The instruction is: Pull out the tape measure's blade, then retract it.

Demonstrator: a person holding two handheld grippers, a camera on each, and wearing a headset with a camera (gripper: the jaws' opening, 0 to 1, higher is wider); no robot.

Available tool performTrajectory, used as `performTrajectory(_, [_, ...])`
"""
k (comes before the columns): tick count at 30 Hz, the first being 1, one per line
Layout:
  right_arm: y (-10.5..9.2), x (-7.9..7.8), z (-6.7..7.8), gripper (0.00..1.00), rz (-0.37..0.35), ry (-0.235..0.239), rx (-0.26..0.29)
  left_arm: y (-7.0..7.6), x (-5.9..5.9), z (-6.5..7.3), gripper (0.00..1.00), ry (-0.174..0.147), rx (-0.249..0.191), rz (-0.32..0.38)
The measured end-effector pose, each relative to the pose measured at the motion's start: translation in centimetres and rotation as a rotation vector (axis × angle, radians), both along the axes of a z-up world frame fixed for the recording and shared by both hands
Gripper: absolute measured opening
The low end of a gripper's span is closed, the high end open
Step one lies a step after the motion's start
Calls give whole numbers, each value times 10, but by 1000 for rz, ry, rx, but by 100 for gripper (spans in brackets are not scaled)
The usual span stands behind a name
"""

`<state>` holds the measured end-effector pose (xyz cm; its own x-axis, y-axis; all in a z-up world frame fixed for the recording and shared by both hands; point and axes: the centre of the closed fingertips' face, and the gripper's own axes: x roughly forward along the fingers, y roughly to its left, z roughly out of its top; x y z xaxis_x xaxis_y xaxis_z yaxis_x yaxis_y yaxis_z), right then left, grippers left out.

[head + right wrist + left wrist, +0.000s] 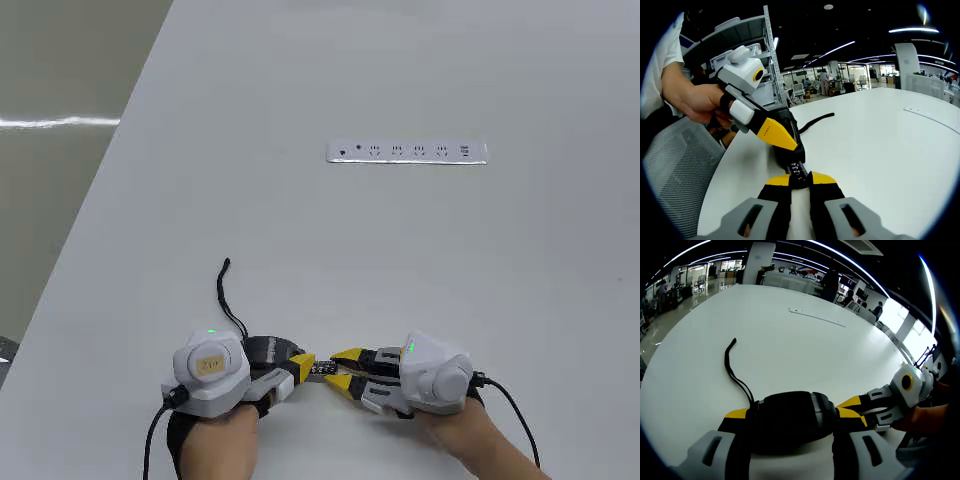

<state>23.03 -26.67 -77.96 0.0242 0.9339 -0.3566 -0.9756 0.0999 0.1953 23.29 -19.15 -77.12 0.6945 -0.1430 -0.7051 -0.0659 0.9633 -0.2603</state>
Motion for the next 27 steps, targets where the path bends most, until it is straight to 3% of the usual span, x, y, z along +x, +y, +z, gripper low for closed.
performTrajectory(2, [1,-1,1,11,11,-19,-3,0,0,0,63,2,-1,1])
performTrajectory(22, [20,-5,0,11,30,-29,-12,0,1,1,63,-3,-16,12])
performTrajectory(27, [30,-8,-1,11,62,-59,-22,0,2,1,63,-1,-11,3])
